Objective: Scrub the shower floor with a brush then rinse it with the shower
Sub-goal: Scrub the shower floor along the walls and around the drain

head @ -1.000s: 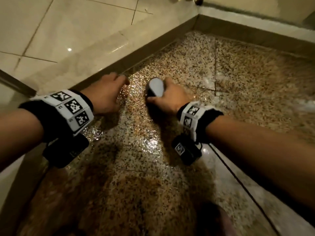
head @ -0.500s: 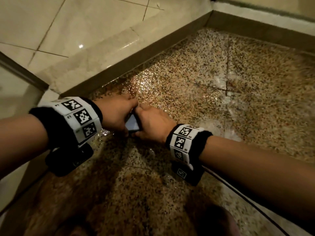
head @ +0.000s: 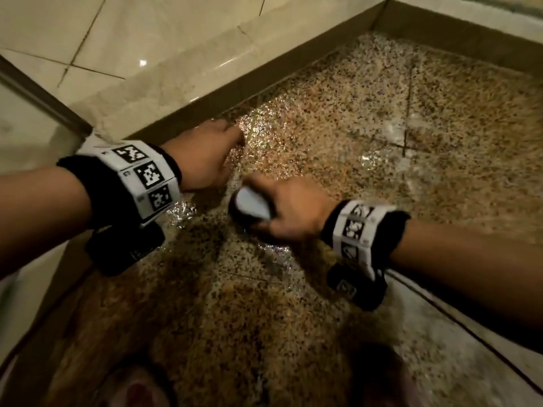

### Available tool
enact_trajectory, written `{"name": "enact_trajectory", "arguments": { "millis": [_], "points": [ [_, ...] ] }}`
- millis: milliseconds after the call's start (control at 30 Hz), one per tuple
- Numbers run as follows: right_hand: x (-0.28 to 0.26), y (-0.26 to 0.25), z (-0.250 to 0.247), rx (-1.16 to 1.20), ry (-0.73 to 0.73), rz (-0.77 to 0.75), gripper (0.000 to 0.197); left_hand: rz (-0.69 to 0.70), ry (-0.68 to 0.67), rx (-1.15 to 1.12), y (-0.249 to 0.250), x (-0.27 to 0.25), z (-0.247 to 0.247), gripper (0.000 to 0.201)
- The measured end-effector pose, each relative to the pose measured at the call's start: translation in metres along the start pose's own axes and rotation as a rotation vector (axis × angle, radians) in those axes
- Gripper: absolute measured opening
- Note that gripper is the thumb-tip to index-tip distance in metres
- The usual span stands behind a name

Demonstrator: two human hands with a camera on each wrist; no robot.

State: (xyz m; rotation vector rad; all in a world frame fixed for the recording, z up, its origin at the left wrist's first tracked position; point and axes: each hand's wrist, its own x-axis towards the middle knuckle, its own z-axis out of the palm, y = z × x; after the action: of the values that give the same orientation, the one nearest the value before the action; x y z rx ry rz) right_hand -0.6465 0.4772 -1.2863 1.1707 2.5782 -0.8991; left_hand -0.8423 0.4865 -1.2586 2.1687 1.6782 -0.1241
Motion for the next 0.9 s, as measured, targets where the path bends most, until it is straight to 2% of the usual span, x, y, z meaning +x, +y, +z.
{"name": "enact_trajectory", "arguments": {
  "millis": [33, 67, 133, 167, 233, 267, 333, 433, 467, 533, 600, 667, 700, 767, 833, 900],
  "points": [
    [-0.006, -0.007, 0.011, -0.062, -0.022, -0.081, 0.063, 0.024, -0.04, 0.058, 0.0, -0.006, 0.005, 0.046],
    [-0.005, -0.004, 0.015, -0.08, -0.007, -0.082, 0.068, 0.036, -0.067, 0.118, 0.0, -0.01, 0.009, 0.043],
    [0.011, 0.016, 0.003, 0.056, 0.07, 0.138, 0.081, 0.019, -0.097, 0.188, 0.0, -0.012, 0.012, 0.04],
    [0.021, 0.032, -0.012, 0.121, 0.169, 0.274, 0.081, 0.007, -0.089, 0.204, 0.002, -0.012, 0.011, 0.04],
    [0.034, 0.06, -0.043, 0.164, 0.329, 0.536, 0.067, -0.017, -0.055, 0.192, 0.003, -0.006, 0.006, 0.043],
    [0.032, 0.065, -0.049, 0.114, 0.357, 0.579, 0.061, -0.023, -0.03, 0.175, 0.004, -0.004, 0.003, 0.044],
    [0.016, 0.053, -0.04, 0.19, 0.352, 0.528, 0.062, -0.019, 0.037, 0.144, 0.007, 0.004, -0.004, 0.043],
    [-0.014, -0.008, 0.011, 0.459, 0.136, 0.39, 0.078, -0.005, 0.092, 0.088, 0.013, 0.015, -0.013, 0.039],
    [-0.019, -0.019, 0.025, 0.403, 0.081, 0.358, 0.078, 0.004, 0.091, 0.078, 0.017, 0.019, -0.013, 0.04],
    [-0.025, -0.004, 0.032, 0.317, 0.158, 0.405, 0.072, 0.037, 0.085, 0.058, 0.027, 0.024, -0.013, 0.038],
    [-0.045, 0.046, 0.012, 0.414, 0.337, 0.626, 0.07, 0.092, 0.081, 0.023, 0.046, 0.028, -0.009, 0.036],
    [-0.082, 0.105, -0.016, 0.531, 0.497, 0.872, 0.077, 0.136, 0.066, 0.0, 0.066, 0.031, -0.004, 0.034],
    [-0.104, 0.128, -0.027, 0.525, 0.509, 0.999, 0.084, 0.161, 0.047, -0.003, 0.076, 0.033, -0.001, 0.035],
    [-0.143, 0.152, -0.037, 0.386, 0.439, 1.198, 0.093, 0.242, 0.015, 0.011, 0.097, 0.04, 0.002, 0.037],
    [-0.148, 0.146, -0.031, 0.363, 0.499, 1.18, 0.093, 0.305, 0.018, 0.019, 0.111, 0.048, 0.002, 0.036],
    [-0.128, 0.111, -0.012, 0.478, 0.592, 1.013, 0.079, 0.328, 0.031, 0.002, 0.119, 0.055, 0.0, 0.034]
  ]
}}
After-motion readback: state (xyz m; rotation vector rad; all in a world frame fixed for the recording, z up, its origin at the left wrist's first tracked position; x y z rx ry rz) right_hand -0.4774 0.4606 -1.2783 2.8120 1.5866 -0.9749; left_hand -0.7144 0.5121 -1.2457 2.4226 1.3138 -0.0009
